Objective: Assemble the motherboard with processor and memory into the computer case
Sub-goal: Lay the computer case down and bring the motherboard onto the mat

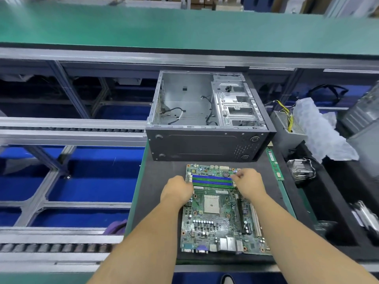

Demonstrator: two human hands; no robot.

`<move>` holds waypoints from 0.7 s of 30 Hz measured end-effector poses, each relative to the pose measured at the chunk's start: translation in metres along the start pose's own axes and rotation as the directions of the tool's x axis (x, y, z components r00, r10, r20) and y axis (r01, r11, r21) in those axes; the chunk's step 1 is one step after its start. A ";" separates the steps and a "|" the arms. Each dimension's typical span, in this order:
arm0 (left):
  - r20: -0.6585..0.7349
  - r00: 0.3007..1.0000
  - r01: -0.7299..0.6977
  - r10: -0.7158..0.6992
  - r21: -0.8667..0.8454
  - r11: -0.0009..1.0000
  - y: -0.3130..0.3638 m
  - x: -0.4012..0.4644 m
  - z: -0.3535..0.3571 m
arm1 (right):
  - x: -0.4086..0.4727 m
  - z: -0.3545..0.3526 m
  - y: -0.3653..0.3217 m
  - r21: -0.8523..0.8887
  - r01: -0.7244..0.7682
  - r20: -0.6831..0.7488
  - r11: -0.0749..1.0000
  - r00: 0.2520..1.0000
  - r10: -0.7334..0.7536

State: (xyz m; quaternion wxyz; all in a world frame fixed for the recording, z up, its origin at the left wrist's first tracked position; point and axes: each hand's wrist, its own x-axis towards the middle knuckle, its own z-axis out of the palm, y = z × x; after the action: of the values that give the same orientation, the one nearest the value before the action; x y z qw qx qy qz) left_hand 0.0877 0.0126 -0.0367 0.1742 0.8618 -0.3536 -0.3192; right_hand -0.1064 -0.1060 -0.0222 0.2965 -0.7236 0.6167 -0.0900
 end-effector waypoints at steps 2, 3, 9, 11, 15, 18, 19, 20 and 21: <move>0.001 1.000 -0.009 0.009 -0.026 1.000 0.005 0.003 0.000 | 0.004 -0.003 0.002 0.024 -0.018 0.001 1.000 1.000 0.018; 0.013 1.000 -0.013 0.014 -0.035 0.999 0.007 0.005 -0.001 | 0.008 -0.004 0.003 0.031 -0.026 -0.001 0.999 1.000 0.026; 0.157 0.987 0.075 -0.047 -0.179 0.981 0.011 0.010 -0.003 | 0.022 -0.004 0.001 0.067 -0.062 -0.004 0.996 0.998 0.063; 0.166 0.984 0.097 -0.061 -0.216 0.972 0.010 0.010 -0.002 | 0.024 -0.004 0.003 0.077 -0.063 -0.018 0.995 0.998 0.064; 0.174 0.983 0.098 -0.065 -0.189 0.977 0.008 0.016 -0.001 | 0.029 -0.011 0.007 0.144 -0.107 0.026 0.984 0.994 0.105; 0.144 0.988 0.084 -0.050 -0.242 0.967 -0.002 0.020 0.004 | 0.033 -0.012 0.008 0.186 -0.130 0.055 0.974 0.991 0.122; 0.130 0.990 0.080 -0.045 -0.273 0.959 -0.006 0.021 0.006 | 0.033 -0.011 0.009 0.191 -0.134 0.057 0.972 0.990 0.125; 0.125 0.991 0.079 -0.043 -0.299 0.951 -0.008 0.022 0.006 | 0.035 -0.009 0.009 0.195 -0.139 0.057 0.971 0.990 0.130; 0.129 0.991 0.081 -0.042 -0.317 0.945 -0.010 0.023 0.006 | 0.036 -0.008 0.010 0.201 -0.146 0.057 0.969 0.989 0.138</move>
State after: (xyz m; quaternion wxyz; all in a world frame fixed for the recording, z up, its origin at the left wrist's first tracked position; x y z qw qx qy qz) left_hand 0.1013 0.0018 -0.0560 0.2804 0.8117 -0.2796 -0.4293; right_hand -0.1110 -0.1431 -0.0291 0.3880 -0.6451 0.6480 -0.1160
